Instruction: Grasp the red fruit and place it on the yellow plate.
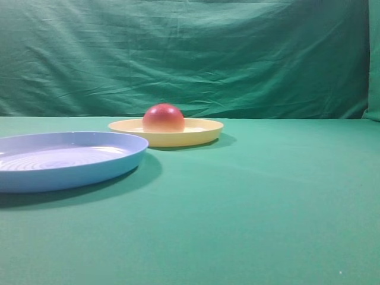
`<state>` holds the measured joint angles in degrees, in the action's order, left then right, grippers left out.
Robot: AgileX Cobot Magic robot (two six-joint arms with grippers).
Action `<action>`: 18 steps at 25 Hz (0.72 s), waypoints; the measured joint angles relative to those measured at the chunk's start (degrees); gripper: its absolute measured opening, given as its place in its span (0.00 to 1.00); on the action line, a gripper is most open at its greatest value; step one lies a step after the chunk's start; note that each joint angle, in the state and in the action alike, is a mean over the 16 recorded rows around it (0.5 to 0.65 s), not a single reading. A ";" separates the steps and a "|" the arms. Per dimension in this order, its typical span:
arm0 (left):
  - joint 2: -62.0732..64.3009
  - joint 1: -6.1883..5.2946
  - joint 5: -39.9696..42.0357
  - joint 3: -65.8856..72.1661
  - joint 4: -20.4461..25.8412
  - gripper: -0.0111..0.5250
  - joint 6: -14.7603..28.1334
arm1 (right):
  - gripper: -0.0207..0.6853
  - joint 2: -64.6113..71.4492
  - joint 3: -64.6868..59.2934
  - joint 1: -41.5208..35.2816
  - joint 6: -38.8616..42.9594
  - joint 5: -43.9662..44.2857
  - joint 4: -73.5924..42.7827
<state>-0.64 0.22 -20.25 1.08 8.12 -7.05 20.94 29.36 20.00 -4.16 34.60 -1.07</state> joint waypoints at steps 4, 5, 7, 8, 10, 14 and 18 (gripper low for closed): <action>0.00 0.00 0.00 0.00 0.00 0.31 0.00 | 0.03 -7.08 -7.39 -6.75 0.00 -3.64 -0.02; 0.00 0.00 0.00 0.00 0.00 0.31 0.00 | 0.03 -8.81 -9.39 -8.23 0.00 -4.50 -0.02; 0.00 0.00 0.00 0.00 0.00 0.31 0.00 | 0.03 -11.96 -13.42 -10.81 0.00 -5.99 -0.02; 0.00 0.00 0.00 0.00 0.00 0.31 0.00 | 0.03 -13.38 -15.38 -11.91 0.00 -6.65 -0.01; 0.00 0.00 0.00 0.00 0.00 0.31 0.00 | 0.03 -15.86 -19.09 -13.76 0.00 -7.76 0.07; 0.00 0.00 0.00 0.00 0.00 0.31 0.00 | 0.03 -19.46 -24.91 -16.04 0.00 -9.38 0.35; 0.00 0.00 0.00 0.00 0.00 0.31 0.00 | 0.03 -21.21 -28.51 -16.97 0.00 -10.58 0.65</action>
<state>-0.64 0.22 -20.25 1.08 8.12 -7.05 -0.26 0.85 3.02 -4.16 24.02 -0.42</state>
